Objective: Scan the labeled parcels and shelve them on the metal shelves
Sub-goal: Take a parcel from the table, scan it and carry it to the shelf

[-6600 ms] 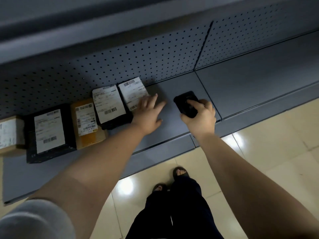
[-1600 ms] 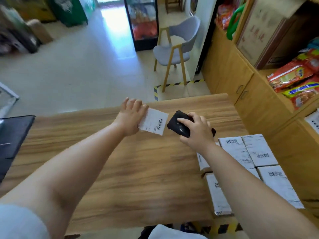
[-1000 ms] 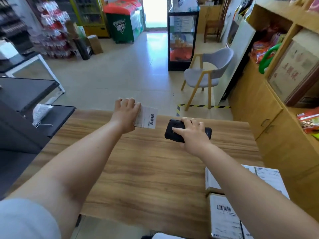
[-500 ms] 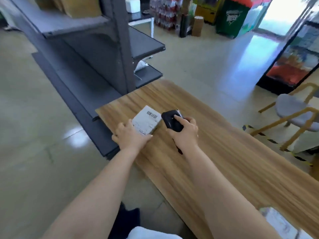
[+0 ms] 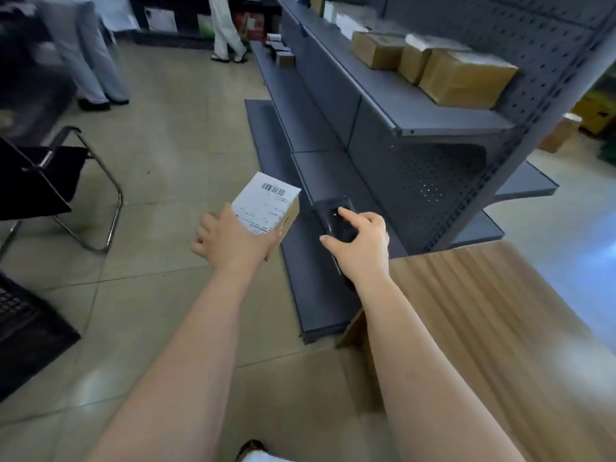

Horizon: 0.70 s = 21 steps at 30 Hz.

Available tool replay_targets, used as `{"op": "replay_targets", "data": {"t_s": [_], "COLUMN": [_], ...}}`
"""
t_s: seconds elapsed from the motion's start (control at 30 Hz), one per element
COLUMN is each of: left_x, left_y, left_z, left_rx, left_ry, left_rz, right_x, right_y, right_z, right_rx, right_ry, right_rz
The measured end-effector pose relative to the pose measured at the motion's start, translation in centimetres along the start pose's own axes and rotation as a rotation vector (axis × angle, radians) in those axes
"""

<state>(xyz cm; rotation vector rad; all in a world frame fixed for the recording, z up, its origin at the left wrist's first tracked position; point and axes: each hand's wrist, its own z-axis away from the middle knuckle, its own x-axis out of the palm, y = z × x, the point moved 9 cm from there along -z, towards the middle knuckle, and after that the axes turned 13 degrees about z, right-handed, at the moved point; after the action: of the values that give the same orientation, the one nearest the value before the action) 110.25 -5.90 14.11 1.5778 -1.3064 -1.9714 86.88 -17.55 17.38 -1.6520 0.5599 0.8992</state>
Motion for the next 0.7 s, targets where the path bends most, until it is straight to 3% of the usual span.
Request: {"op": "replay_targets", "data": {"t_s": [0.4, 0.7], "left_x": [0.1, 4.8], "left_y": [-9.0, -2.2], "left_z": [-22.2, -48.4], "left_rx": [-0.206, -0.136], "left_ry": [0.05, 0.132], "left_rz": [-0.047, -0.163], "right_x": [18.8, 31.0], "right_y": [-15.6, -26.5], "right_z": [-16.6, -40.7], "right_rx": [-0.224, -0.367], "right_ry": [-0.156, -0.158], "right_rz": [0.32, 0.396]}}
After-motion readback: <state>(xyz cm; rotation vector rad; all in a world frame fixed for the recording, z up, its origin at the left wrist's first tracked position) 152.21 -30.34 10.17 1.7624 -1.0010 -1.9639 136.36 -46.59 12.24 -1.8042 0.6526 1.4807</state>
